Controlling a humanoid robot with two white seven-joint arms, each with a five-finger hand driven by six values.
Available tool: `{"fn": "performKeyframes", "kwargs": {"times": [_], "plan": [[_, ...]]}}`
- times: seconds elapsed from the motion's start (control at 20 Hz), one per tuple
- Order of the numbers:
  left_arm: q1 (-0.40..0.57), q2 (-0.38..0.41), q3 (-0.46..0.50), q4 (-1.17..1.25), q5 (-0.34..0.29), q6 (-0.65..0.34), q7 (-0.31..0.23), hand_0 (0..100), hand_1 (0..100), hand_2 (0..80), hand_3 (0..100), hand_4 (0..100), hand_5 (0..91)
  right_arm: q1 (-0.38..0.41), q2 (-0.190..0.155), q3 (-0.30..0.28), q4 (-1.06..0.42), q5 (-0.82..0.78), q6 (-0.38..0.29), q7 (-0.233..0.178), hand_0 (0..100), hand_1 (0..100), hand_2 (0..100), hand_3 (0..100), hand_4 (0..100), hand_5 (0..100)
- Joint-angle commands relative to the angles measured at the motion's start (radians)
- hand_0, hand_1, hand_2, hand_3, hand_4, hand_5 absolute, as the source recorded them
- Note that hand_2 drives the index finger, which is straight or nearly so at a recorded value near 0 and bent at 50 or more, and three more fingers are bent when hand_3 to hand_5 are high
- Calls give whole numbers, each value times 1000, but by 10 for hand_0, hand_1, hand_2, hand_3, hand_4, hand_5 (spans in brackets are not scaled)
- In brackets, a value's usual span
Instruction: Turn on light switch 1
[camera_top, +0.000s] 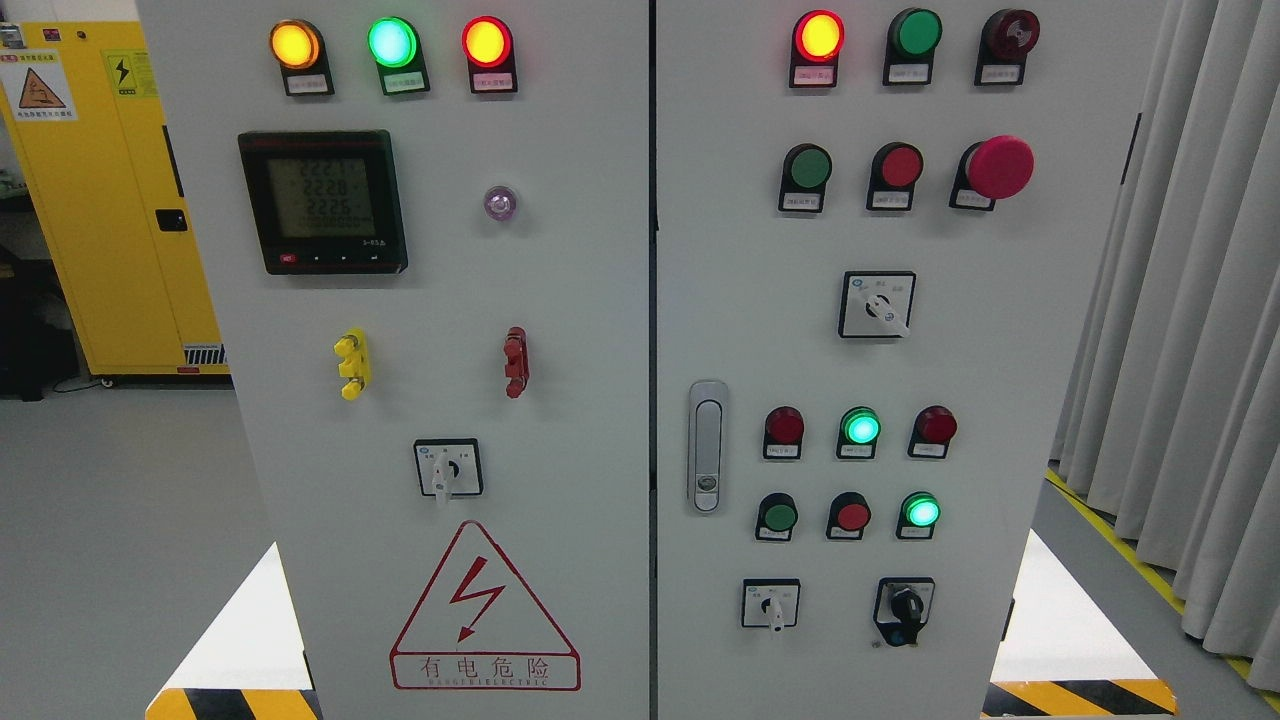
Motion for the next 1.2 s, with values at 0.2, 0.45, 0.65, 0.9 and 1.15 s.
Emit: {"fn": "performKeyframes", "kwargs": {"times": [0.2,0.45,0.65,0.9,1.15], "plan": [[-144,-64,-63,-87,-25,141,35,109,649,587,878,889,876,0,0,0,0,0,0,1,0,500,40,0,0,0],[-182,-72,-72,-87,-28,193,81,197,663,586,883,891,875,0,0,0,0,0,0,1,0,500,40,0,0,0],[-222,-88,-72,-87,-53,224,88,251,655,584,886,892,874,0,0,0,0,0,0,1,0,500,40,0,0,0],[-274,-108,-72,-84,-71,299,88,291,639,585,888,894,875,0,0,0,0,0,0,1,0,500,40,0,0,0],[-306,-113,-71,-84,-73,325,111,313,640,584,889,895,874,0,0,0,0,0,0,-1,0,500,40,0,0,0]]}}
